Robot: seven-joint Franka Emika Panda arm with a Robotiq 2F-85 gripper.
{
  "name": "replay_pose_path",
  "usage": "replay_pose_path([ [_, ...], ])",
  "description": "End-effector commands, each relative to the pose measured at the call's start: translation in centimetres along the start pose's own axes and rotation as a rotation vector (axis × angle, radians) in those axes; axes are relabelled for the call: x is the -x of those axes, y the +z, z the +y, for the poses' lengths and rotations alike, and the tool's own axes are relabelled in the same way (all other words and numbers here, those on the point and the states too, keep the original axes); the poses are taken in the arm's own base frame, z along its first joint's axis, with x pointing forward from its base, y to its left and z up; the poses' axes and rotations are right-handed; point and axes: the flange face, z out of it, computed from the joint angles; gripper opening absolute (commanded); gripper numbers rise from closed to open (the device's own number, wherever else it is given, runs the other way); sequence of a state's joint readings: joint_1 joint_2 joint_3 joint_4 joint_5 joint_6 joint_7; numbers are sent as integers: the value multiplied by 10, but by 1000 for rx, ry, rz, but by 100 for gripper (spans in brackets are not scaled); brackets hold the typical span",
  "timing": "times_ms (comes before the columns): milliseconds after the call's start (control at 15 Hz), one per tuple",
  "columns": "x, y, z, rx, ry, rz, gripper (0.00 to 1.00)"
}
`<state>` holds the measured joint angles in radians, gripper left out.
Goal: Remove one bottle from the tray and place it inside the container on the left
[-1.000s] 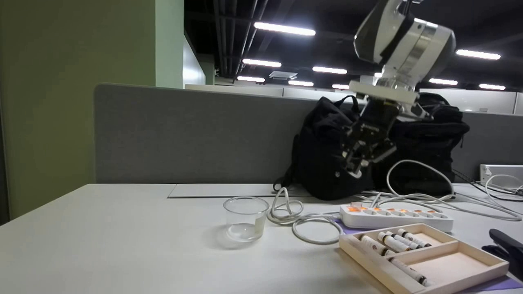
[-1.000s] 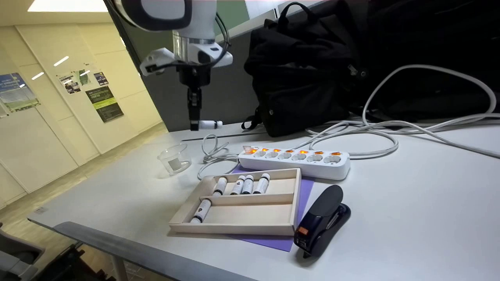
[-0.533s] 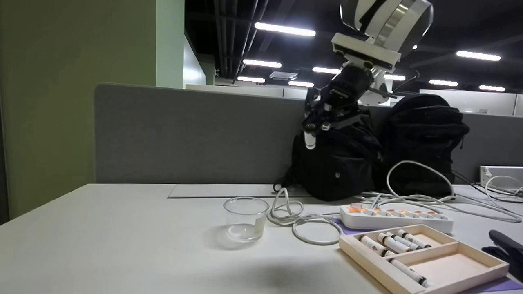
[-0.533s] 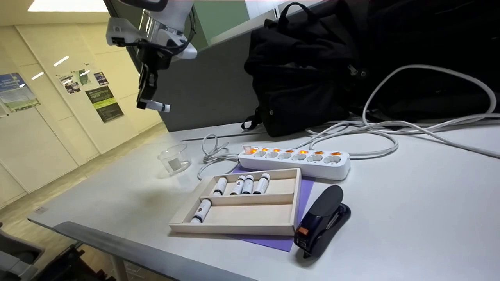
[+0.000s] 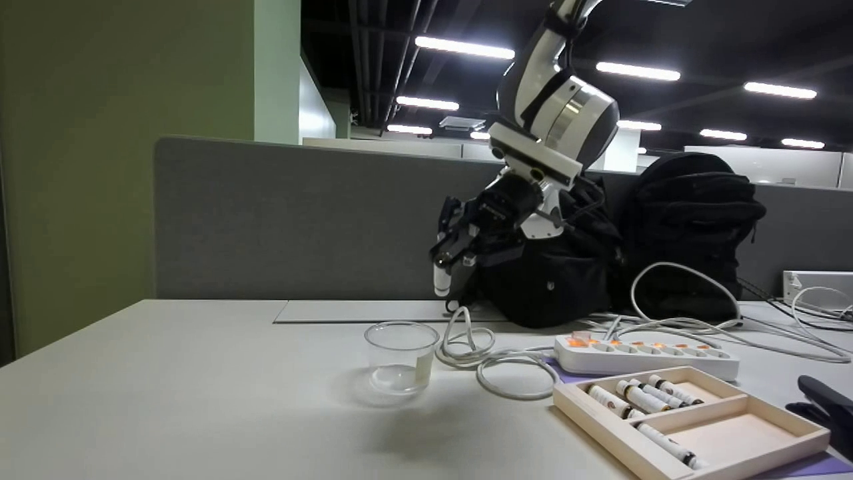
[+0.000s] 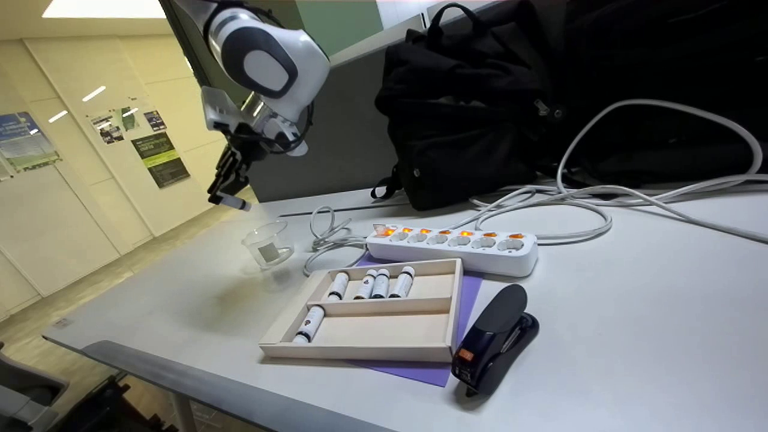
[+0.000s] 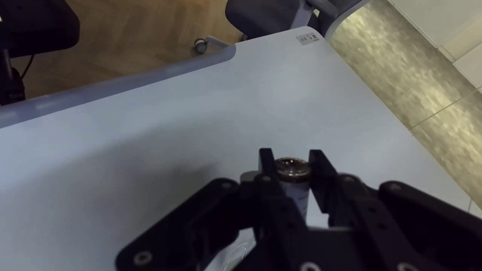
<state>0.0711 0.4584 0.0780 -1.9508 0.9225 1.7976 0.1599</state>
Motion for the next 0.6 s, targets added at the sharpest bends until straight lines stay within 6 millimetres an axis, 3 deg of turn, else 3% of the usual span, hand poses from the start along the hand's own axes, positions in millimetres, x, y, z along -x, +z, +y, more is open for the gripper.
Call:
replay_pose_path([
  [0,-41,19,-13,5,2,-29,7],
  [200,-65,34,-23,10,-2,-26,7],
  [467,-79,50,-43,23,-36,-25,7],
  [533,-80,53,-45,27,-41,-36,52],
])
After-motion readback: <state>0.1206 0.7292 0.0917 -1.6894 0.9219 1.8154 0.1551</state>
